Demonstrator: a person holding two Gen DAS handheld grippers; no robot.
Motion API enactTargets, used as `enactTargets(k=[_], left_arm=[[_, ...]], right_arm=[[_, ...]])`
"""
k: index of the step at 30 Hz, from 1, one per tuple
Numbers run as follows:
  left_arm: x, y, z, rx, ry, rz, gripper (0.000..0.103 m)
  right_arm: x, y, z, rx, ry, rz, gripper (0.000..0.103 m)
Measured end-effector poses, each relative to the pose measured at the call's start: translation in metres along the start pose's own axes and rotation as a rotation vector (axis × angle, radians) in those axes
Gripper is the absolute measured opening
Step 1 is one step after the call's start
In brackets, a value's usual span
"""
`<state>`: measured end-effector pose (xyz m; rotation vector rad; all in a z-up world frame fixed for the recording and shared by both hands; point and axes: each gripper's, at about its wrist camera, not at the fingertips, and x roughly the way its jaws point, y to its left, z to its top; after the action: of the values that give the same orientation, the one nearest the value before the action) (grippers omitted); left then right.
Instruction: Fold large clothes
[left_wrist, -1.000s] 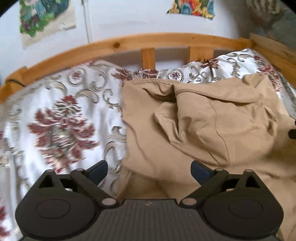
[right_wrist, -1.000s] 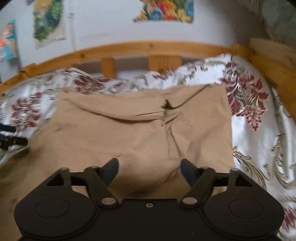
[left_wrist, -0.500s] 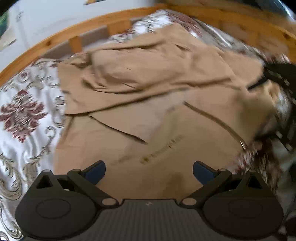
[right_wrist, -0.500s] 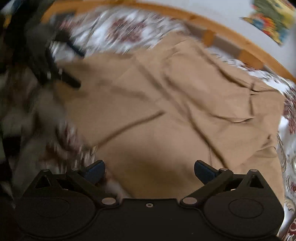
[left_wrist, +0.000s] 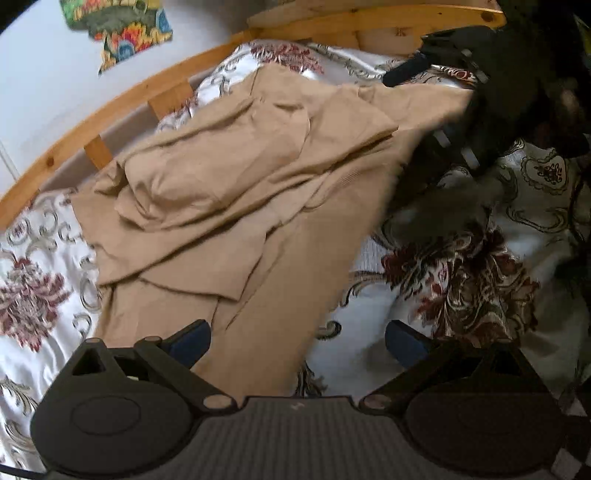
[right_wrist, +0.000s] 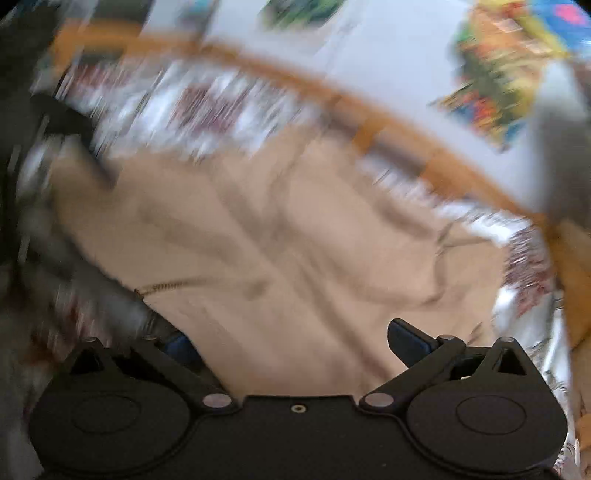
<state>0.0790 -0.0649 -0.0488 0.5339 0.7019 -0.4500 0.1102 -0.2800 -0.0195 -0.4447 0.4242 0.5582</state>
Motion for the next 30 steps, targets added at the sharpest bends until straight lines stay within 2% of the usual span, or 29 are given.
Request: enactTargets(k=[2, 4, 7, 10, 14, 17, 19, 21, 22, 23, 26, 28, 30], left_arm=[[0.004, -0.007, 0.001, 0.048, 0.015, 0.046, 0.102], [0.011, -0.013, 0.001, 0.106, 0.04, 0.123, 0.098], [0.02, -0.014, -0.001, 0.141, 0.099, 0.193, 0.089], [0.02, -0.004, -0.005, 0.089, 0.14, 0.224, 0.08], [0.008, 0.019, -0.018, -0.005, 0.188, 0.285, 0.063], [-0.004, 0.034, -0.025, -0.015, 0.191, 0.34, 0.059], [-0.01, 0.043, -0.027, -0.033, 0.192, 0.37, 0.049], [-0.014, 0.051, -0.026, -0.054, 0.181, 0.373, 0.023], [-0.013, 0.054, -0.022, -0.073, 0.179, 0.369, 0.012], [-0.013, 0.058, -0.017, -0.083, 0.177, 0.363, 0.008], [-0.02, 0.069, 0.004, -0.081, 0.113, 0.359, 0.005], [-0.027, 0.079, 0.021, -0.098, 0.066, 0.366, 0.005], [-0.032, 0.091, 0.038, -0.121, 0.023, 0.365, 0.005]], right_arm=[[0.001, -0.015, 0.001, 0.109, -0.015, -0.001, 0.102], [0.006, -0.027, 0.0, 0.199, 0.001, -0.002, 0.102], [0.008, -0.037, -0.001, 0.257, 0.01, -0.005, 0.102], [0.007, -0.034, -0.001, 0.225, -0.001, -0.021, 0.102], [0.005, -0.032, -0.003, 0.197, -0.013, -0.037, 0.102], [0.004, -0.033, -0.003, 0.2, -0.014, -0.037, 0.102], [0.004, -0.032, -0.003, 0.193, -0.009, -0.039, 0.102], [0.004, -0.03, -0.003, 0.181, 0.002, -0.034, 0.102], [0.004, -0.028, -0.003, 0.167, 0.016, -0.022, 0.102], [0.006, -0.025, -0.003, 0.144, 0.043, -0.003, 0.102], [0.013, -0.005, -0.008, 0.001, 0.157, 0.057, 0.102], [0.014, 0.017, -0.014, -0.161, 0.214, 0.09, 0.102], [0.011, 0.037, -0.021, -0.338, 0.237, 0.031, 0.1]])
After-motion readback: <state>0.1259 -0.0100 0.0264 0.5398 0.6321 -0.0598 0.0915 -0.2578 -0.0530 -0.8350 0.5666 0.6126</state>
